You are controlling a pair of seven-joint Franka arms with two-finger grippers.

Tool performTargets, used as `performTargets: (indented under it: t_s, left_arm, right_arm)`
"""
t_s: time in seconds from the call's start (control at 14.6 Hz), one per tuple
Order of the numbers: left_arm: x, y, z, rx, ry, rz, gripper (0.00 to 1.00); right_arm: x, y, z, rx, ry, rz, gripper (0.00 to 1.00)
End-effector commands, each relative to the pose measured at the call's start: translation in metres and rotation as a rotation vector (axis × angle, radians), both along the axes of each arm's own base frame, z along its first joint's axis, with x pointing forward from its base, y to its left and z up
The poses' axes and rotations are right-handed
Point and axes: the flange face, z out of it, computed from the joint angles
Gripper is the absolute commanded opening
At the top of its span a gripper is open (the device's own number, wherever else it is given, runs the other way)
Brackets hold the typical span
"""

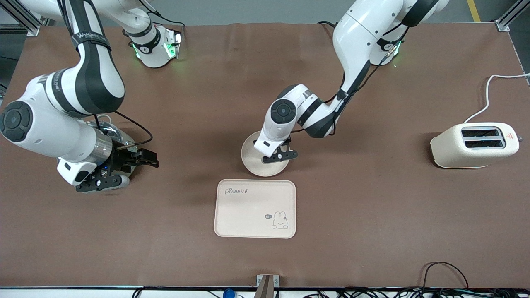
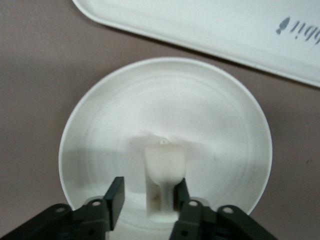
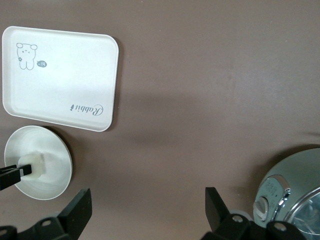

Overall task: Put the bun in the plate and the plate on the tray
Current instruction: 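Lower the bun onto the white plate and open the left gripper, then withdraw the left gripper while the right gripper moves toward the plate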

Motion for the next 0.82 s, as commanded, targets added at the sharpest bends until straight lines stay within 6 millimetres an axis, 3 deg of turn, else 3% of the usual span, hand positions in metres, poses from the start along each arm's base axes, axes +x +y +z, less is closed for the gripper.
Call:
performTargets:
  t_s: [0.0,0.14,0.34,0.41,0.55,0.68,0.75]
  left_arm:
    - [0.024,0.022,0.034,0.012,-0.035,0.008,1.0]
    - [0.041,0.048,0.063,0.034,-0.029,-0.012,1.0]
    - [0.042,0.051,0.069,0.035,-0.025,0.001,1.0]
    - [0.049,0.062,0.08,0.042,-0.035,-0.004,1.0]
    - [0.09,0.14,0.128,0.062,-0.04,-0.078,1.0]
    - [0.117,0.215,0.179,0.064,-0.074,-0.146,1.0]
    - [0.121,0.243,0.199,0.076,-0.071,-0.169,1.0]
  right_arm:
    - [-0.002,0.001,0.001,0.019,0.003,-0.01,1.0]
    - [-0.002,0.001,-0.001,0.018,0.006,-0.01,1.0]
    - [-0.003,0.006,-0.01,0.014,0.023,-0.004,1.0]
    - [-0.004,0.008,-0.011,0.014,0.026,-0.002,1.0]
    - [-0.006,0.014,-0.015,0.013,0.032,0.006,1.0]
    - [-0.009,0.048,-0.035,0.044,0.062,0.036,1.0]
    - [-0.011,0.065,-0.047,0.077,0.084,0.037,1.0]
